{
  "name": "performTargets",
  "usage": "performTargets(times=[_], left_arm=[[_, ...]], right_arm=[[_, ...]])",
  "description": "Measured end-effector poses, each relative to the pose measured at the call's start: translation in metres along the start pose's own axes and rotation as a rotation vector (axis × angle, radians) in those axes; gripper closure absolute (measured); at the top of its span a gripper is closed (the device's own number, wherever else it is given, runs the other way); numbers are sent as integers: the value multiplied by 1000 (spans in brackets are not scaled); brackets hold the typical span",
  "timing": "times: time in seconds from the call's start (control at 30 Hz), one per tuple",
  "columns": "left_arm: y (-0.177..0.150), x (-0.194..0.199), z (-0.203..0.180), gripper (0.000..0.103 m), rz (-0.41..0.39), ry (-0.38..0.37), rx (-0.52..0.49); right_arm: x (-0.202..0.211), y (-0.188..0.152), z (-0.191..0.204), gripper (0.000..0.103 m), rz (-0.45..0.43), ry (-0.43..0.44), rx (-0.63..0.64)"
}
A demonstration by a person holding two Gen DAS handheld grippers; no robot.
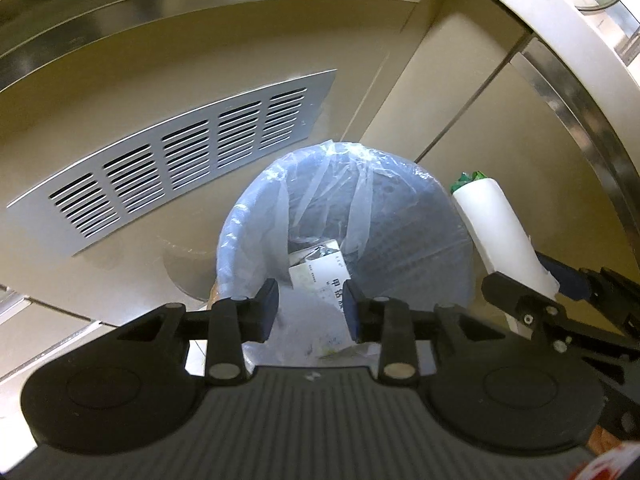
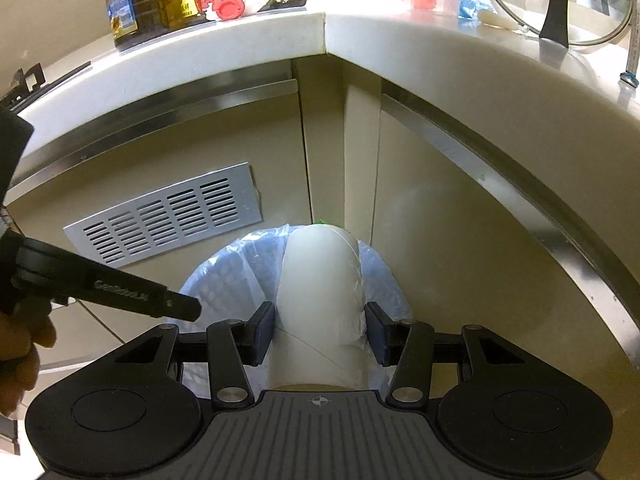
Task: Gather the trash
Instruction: 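Open the right tool to drop the white paper cup into the bin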
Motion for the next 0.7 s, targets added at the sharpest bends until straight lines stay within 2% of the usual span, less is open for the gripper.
performTargets(times=[0.7], left_arm=[[-1,6,8,73,-3,2,6]], right_arm=[[-27,4,9,54,17,28,-2]])
Point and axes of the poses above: each gripper's, at about its wrist camera, not at the fingertips, and x roughly against the way its jaws point, z to its left, y to its top, the point moved 1 cm from there along -x, roughly the way its jaws point, and after that the axes turned 4 degrees about y, right-handed, at the moved point
